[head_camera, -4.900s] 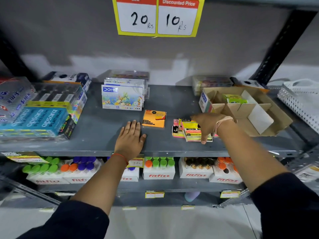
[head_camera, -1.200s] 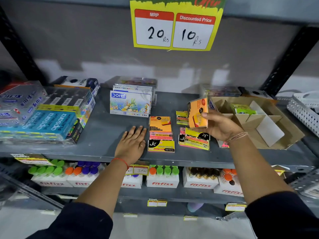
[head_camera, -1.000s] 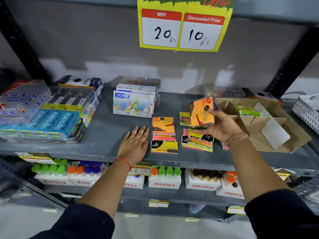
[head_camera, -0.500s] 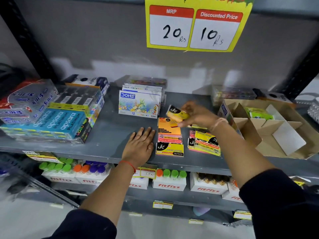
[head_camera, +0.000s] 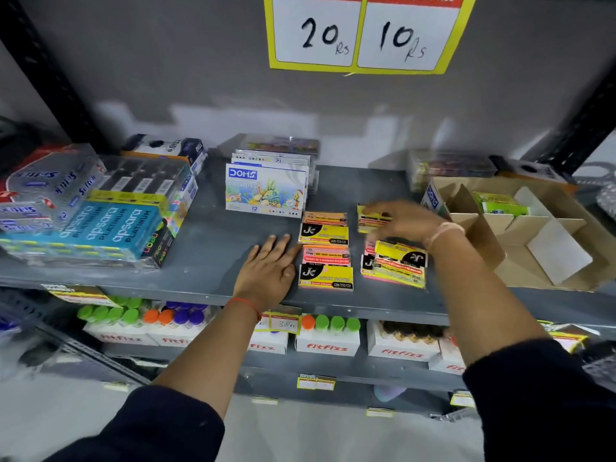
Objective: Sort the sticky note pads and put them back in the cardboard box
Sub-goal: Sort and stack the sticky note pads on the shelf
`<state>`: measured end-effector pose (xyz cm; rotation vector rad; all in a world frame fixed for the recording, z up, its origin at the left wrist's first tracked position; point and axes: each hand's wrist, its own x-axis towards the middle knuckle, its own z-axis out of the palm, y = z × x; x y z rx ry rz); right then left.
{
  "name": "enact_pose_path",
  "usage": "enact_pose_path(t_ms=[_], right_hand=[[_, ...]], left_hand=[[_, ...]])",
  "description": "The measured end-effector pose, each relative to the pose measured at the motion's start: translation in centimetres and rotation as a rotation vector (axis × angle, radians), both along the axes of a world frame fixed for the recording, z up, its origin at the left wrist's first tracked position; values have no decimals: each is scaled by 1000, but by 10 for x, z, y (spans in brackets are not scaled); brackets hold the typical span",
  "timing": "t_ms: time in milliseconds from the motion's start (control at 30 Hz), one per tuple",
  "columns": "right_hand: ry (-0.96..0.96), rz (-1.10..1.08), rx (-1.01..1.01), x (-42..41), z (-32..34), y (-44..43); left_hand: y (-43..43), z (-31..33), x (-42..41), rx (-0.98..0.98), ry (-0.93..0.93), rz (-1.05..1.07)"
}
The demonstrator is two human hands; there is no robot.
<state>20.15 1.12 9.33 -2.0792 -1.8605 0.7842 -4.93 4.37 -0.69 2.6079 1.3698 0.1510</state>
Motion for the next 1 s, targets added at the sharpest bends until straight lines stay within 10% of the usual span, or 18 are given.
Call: enact_pose_path(t_ms=[167,533,1000], right_hand=[[-199,-12,-274,10,-21,-40],[-14,35,136,-17,4,-43],[-115,207,135,-77,-41,-23]], left_hand=[[-1,0,1,-1,3,-3],[-1,2,2,-9,16,14],[0,1,2,-38,-33,38]])
